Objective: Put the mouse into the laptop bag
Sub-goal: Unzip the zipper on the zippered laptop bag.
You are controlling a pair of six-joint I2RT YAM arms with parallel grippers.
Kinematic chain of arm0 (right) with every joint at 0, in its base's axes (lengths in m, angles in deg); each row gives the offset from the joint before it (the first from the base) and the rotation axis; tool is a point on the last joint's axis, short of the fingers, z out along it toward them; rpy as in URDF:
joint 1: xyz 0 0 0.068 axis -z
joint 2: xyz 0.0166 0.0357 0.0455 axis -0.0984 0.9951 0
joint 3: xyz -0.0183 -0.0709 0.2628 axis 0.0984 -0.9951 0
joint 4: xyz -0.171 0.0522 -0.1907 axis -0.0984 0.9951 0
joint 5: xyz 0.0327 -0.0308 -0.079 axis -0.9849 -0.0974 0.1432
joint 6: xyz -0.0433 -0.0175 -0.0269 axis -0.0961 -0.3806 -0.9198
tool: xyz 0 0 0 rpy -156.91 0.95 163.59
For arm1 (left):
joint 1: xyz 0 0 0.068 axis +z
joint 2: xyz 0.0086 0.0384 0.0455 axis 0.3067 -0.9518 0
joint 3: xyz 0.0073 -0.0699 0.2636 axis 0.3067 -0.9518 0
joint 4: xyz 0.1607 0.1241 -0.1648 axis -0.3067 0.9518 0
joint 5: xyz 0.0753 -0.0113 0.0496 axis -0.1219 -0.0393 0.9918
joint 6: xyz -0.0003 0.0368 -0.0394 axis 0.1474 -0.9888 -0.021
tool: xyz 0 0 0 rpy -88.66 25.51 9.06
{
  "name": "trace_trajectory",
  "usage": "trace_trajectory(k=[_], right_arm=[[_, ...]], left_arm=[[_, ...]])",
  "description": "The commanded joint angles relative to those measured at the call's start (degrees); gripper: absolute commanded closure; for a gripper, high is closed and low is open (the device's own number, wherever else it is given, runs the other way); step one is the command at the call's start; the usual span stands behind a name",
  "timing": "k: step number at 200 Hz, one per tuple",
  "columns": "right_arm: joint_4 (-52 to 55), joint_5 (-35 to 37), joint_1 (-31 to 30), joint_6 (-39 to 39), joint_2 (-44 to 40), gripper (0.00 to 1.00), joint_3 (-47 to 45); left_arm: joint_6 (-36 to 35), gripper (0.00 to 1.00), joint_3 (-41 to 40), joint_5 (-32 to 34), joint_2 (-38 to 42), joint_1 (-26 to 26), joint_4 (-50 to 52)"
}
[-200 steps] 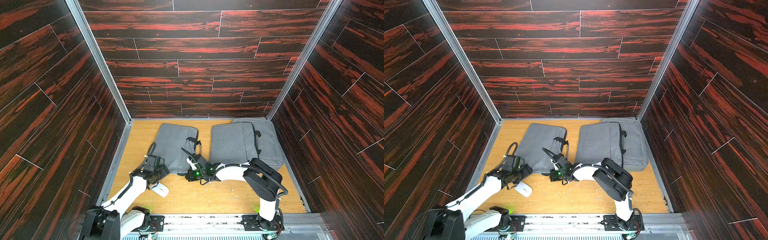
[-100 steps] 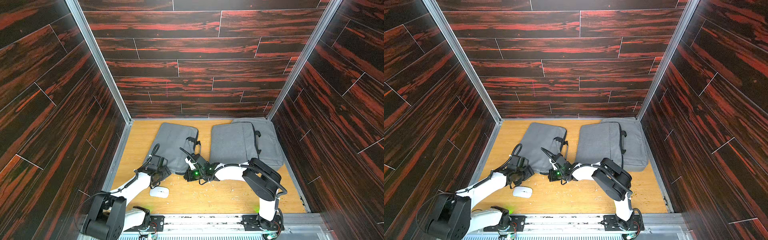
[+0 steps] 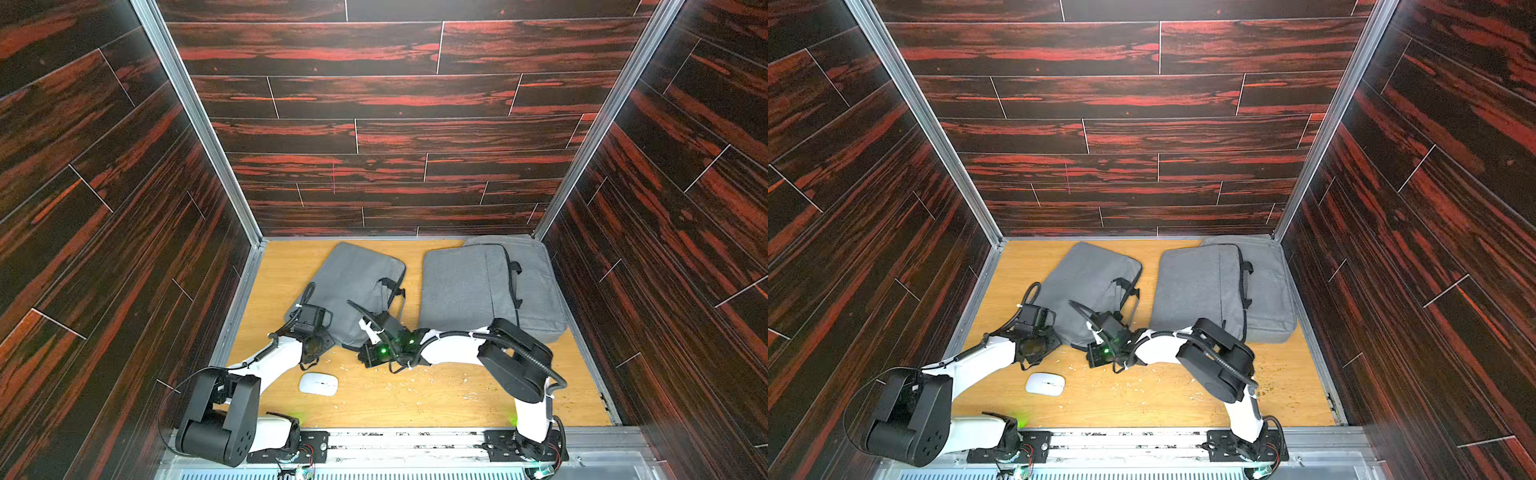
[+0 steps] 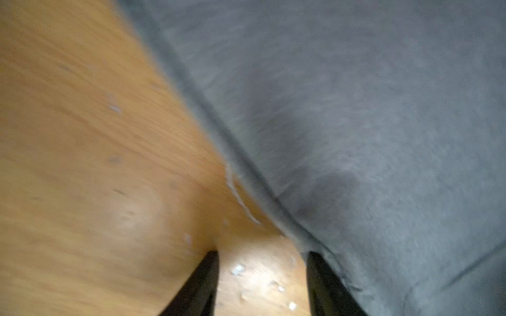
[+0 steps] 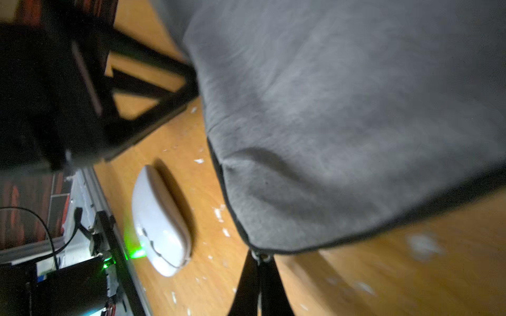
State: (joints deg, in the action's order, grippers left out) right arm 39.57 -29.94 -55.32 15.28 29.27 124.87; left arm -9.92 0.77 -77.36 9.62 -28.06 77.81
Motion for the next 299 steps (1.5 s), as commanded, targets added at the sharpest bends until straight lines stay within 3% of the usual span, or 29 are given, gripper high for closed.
trace_trajectory(k=[1,48,105,187,254,299], right_arm=[[2.2,-4.2,-1.9,-0.4,2.8,1.0,1.2],[3.8,-1.5,-0.6,0.1,4.1,1.0,3.1],[5.7,-3.0,0.2,-1.1,8.1,1.0,9.6],[0.8,-4.7,0.2,-0.4,6.7,1.0,7.5],[-2.8,-4.9,0.3,0.4,6.2,1.0,5.8],[0.9,-2.7,0.2,0.3,6.7,1.0,7.9]], left_arm=[[-1.9,0.35,1.2,2.5,0.5,2.1,1.3],[-2.0,0.31,0.9,-0.9,7.0,2.7,4.8],[4.2,0.31,-7.6,-7.2,19.2,2.5,0.2],[2.2,0.32,-5.0,-7.5,5.5,2.5,-5.5],[4.3,0.32,-6.2,-8.3,11.1,1.8,-5.6],[4.4,0.27,-5.9,-4.8,10.8,-2.2,-6.1]])
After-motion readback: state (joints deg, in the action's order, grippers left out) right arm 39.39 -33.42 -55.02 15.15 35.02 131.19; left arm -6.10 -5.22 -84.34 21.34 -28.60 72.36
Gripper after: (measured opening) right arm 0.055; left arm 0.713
